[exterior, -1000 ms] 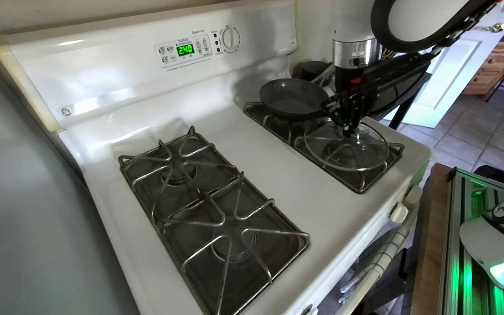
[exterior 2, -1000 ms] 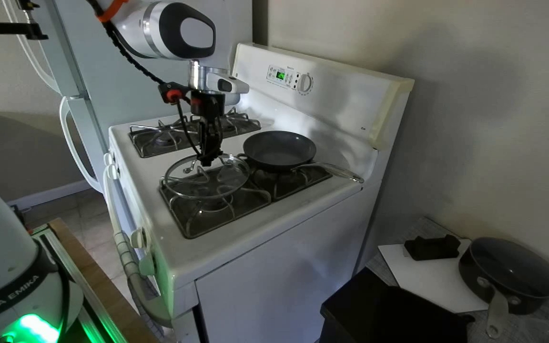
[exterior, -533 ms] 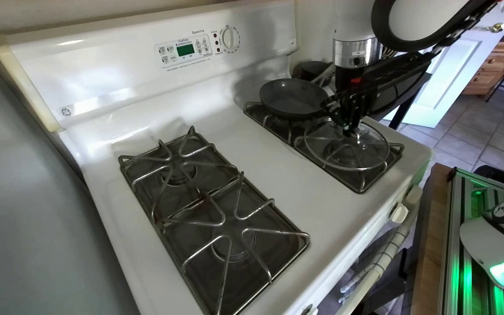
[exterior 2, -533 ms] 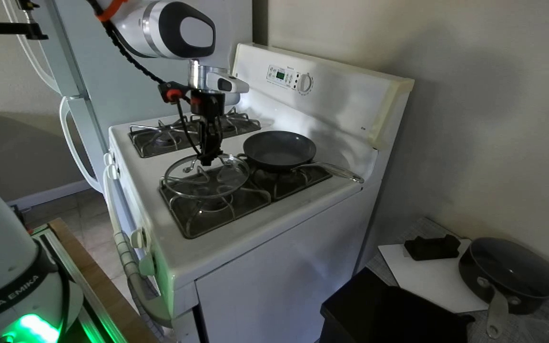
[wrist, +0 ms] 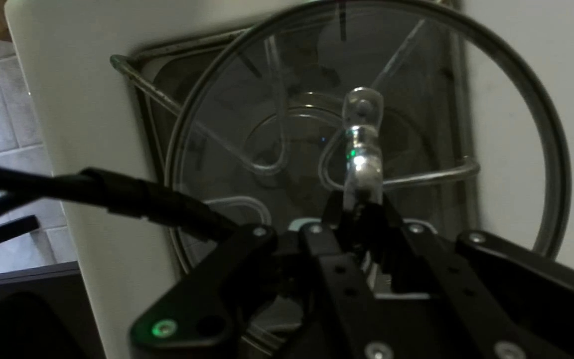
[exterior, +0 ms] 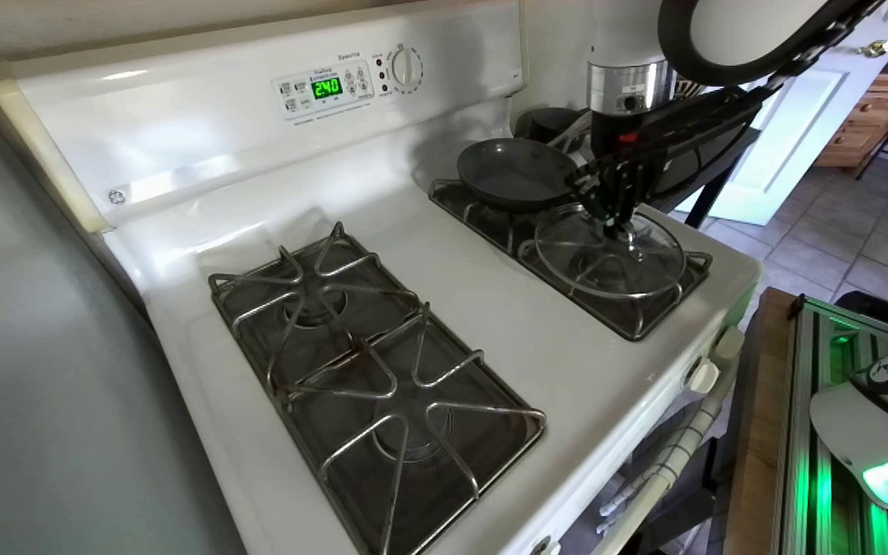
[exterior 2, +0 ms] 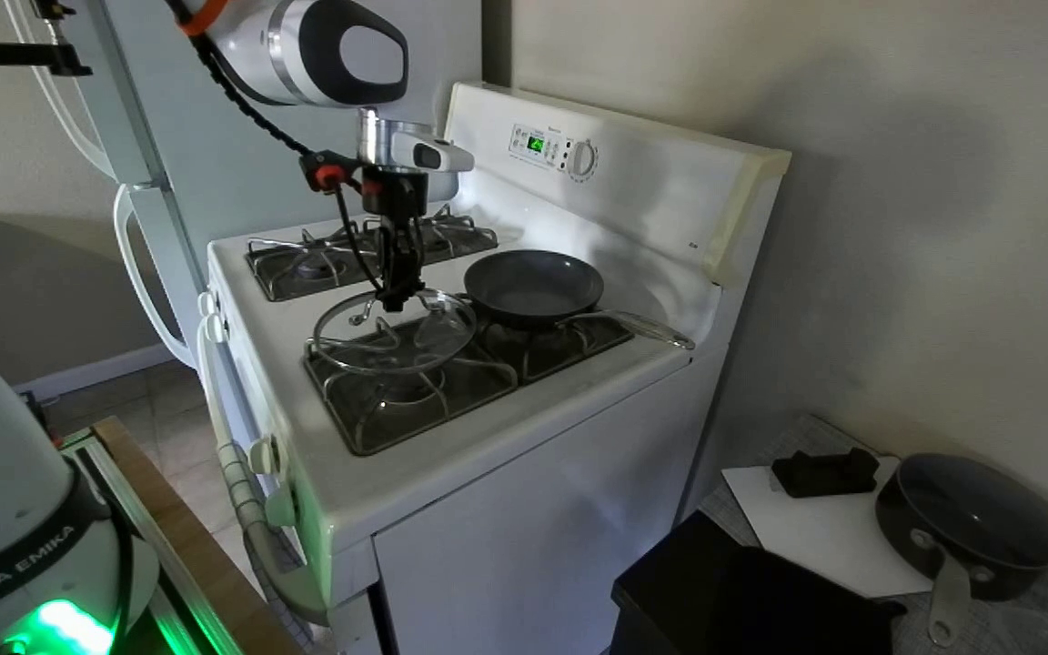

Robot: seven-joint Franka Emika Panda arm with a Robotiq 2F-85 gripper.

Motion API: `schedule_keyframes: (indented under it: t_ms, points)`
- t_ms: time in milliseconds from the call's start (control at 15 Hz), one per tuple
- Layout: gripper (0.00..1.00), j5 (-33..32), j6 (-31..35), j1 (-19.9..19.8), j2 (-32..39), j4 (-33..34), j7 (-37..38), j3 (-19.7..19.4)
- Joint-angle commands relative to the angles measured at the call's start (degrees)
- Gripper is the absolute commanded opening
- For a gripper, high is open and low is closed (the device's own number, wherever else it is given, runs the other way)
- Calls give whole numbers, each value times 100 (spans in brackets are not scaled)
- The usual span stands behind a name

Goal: Put the glass lid on the pan

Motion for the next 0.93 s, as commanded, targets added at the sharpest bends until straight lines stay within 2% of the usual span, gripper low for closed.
schedule_keyframes:
  t_ms: [0,867]
  points:
    - [2,81,-209,75,-277,-45,-55,-11]
    - [2,55,-576,106,-368,23,25,48]
